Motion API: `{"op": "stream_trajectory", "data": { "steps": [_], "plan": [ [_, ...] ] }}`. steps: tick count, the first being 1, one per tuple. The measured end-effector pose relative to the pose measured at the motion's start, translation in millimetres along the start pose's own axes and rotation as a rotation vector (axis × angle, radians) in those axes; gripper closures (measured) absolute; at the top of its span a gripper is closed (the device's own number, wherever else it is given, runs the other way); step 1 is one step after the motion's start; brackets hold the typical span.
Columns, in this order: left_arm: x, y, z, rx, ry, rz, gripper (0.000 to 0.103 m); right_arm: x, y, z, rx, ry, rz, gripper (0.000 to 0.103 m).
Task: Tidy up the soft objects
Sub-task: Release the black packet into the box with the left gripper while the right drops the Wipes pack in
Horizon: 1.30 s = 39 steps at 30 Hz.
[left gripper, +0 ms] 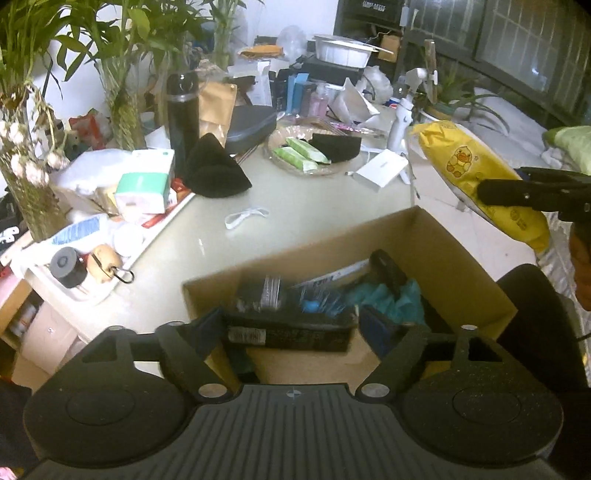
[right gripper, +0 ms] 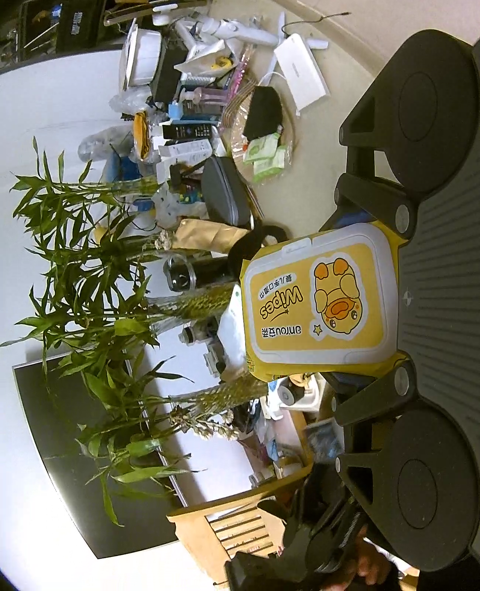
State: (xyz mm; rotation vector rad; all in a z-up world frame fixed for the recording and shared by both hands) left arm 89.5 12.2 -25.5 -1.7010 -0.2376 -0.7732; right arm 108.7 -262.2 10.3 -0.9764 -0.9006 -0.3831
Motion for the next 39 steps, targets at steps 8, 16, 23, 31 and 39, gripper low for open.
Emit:
{"op": "stream_trajectory", "data": {
  "steps": [8,16,23,31,39],
  "plan": [
    [-17,-13,-5,0.03,0.009,-0.021,0.022,-12,-11,10,0.01,0.002,0.004,0.032],
    [-34,-26,-8,0.071,0.006,-0.014,0.022,-22,-15,12,0.019,0.012,0.023,0.032],
    [-45,-35,-9,0.079,-0.011,-0.043,0.022,-29,-9,20,0.029,-0.006,0.058,0.032],
    [-51,-40,-8,0.065,-0.018,-0.063,0.022,-29,-2,31,0.036,-0.029,0.081,0.032],
    [-52,-41,-8,0.05,-0.024,-0.075,0.022,-15,8,53,0.082,-0.115,0.076,0.029]
  ]
}}
Point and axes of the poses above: each gripper's, at about its wrist camera, not at the fingertips, and y roughly the way its jaws point, z to its left, x to its top, the point moved 3 cm from there along y, roughly the way its jaws point, and after that the axes turned 5 degrees about z, right-handed, at the moved point
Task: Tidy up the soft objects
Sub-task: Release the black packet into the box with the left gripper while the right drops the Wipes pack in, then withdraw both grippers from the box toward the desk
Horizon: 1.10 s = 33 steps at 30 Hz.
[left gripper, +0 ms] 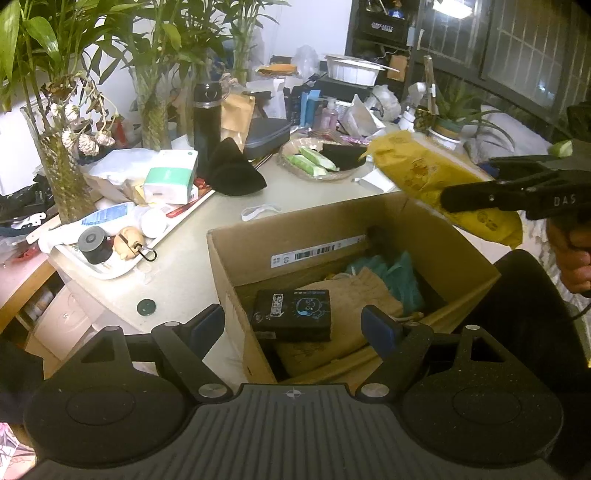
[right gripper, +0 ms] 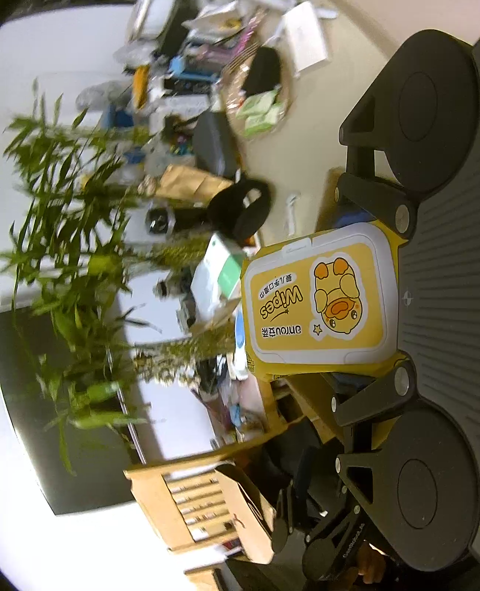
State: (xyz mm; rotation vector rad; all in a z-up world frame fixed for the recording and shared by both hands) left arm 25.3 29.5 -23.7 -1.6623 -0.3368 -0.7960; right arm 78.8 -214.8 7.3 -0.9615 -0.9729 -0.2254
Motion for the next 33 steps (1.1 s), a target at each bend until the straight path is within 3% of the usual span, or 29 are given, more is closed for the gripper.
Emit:
{"op": "stream_trajectory", "data": {
  "steps": [2,12,22,33],
  "plan": [
    [0,0,1,0.002,-0.002,0.002,0.022,2,4,6,0.014,-0.041,-0.01,0.016],
    [2,-2,13,0.022,-0.031,-0.01,0.022,-8,24,-1,-0.013,-0.028,0.058,0.0],
    [4,-1,17,0.052,-0.038,-0.004,0.022,-23,24,-13,-0.07,0.015,0.119,0.0],
    [9,6,21,0.07,-0.055,0.009,0.022,-23,24,-18,-0.276,0.042,0.216,0.0]
  ]
}}
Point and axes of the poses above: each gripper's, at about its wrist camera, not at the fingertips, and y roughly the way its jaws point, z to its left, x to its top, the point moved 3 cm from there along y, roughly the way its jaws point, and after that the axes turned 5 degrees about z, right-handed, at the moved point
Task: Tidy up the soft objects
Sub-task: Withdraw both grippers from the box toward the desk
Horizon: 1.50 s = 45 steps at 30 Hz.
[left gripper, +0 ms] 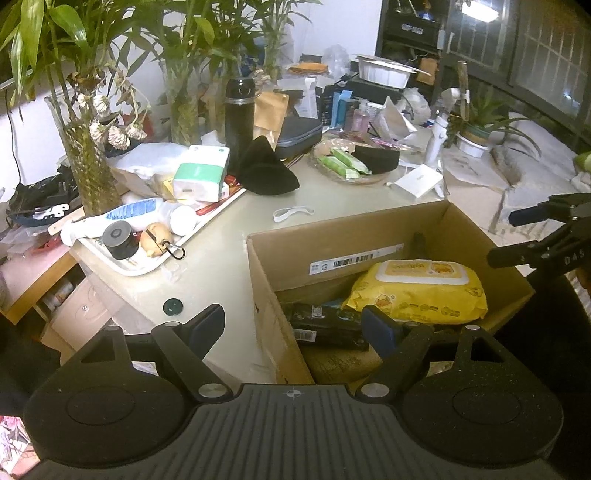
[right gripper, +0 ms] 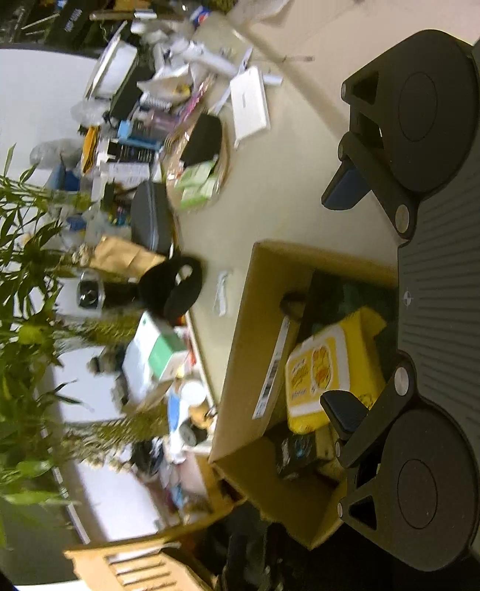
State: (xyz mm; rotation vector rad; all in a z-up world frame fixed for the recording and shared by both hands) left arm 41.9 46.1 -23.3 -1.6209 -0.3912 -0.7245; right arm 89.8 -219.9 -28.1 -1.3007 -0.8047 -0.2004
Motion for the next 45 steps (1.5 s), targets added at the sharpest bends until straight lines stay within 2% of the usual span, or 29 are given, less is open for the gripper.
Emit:
{"op": "stream_trajectory", "data": {
  "steps": [3,10,15,18,28,45],
  "plan": [
    [3,2,-1,-0.005,0.001,0.005,0.022,2,-1,2,-0.052,-0.012,0.025,0.0],
    [6,1,-4,-0.01,0.024,-0.006,0.022,6,-1,3,-0.088,-0.017,0.046,0.0],
    [8,-2,-7,-0.086,0.04,-0.039,0.022,8,-1,0,-0.079,0.0,0.037,0.0],
    [10,-4,-13,-0.102,0.066,-0.06,0.022,8,-2,-3,-0.074,0.003,0.023,0.0],
    [17,-1,-15,-0.095,0.079,-0.075,0.022,11,-5,-13,-0.03,0.018,-0.019,0.0],
    [35,4,8,-0.069,0.059,-0.108,0.022,32,-11,-44,-0.044,0.007,-0.115,0.0]
  ]
}}
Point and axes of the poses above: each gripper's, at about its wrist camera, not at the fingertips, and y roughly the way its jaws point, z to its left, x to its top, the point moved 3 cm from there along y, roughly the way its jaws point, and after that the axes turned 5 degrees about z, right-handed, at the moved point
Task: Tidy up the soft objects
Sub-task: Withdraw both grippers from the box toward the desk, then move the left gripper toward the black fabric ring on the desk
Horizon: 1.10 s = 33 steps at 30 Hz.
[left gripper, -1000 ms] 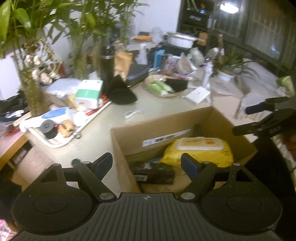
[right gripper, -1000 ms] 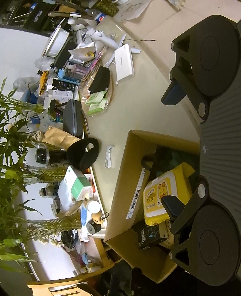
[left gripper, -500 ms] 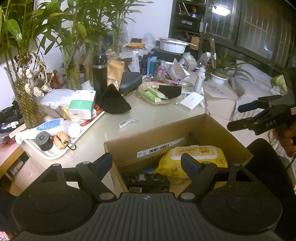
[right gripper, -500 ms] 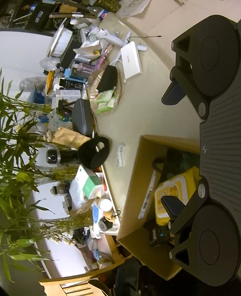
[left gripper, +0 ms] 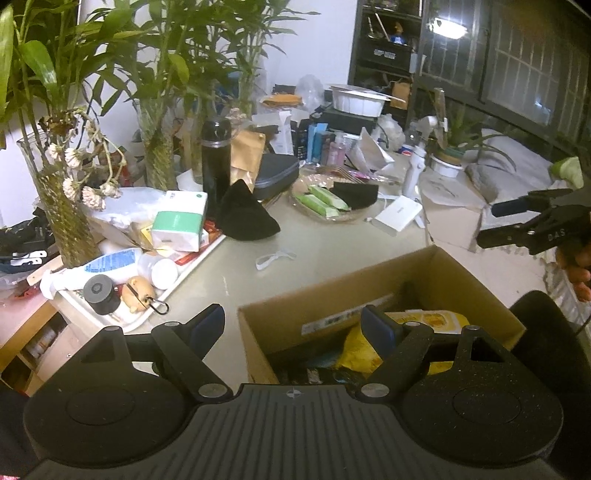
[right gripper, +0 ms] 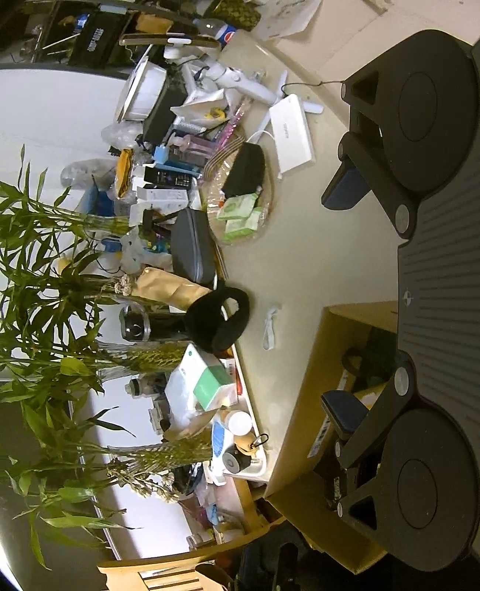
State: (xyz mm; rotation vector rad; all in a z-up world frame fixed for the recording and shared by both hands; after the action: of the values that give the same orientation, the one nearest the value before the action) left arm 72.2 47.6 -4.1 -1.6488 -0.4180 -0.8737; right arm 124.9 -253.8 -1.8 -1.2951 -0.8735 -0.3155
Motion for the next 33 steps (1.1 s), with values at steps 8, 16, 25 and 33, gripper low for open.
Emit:
{"op": "stream_trajectory", "data": {
  "steps": [8,16,25,33],
  "plan": [
    [10,4,13,0.017,-0.003,-0.023,0.022,8,7,-16,0.004,0.026,-0.026,0.0],
    [18,12,24,0.028,0.0,-0.04,0.022,13,21,-28,-0.025,0.036,-0.03,0.0],
    [25,27,36,0.032,-0.004,-0.042,0.022,19,37,-34,0.017,0.026,0.001,0.0],
    [33,38,45,0.058,0.032,-0.062,0.022,21,57,-36,0.083,0.039,0.034,0.0]
  ]
}}
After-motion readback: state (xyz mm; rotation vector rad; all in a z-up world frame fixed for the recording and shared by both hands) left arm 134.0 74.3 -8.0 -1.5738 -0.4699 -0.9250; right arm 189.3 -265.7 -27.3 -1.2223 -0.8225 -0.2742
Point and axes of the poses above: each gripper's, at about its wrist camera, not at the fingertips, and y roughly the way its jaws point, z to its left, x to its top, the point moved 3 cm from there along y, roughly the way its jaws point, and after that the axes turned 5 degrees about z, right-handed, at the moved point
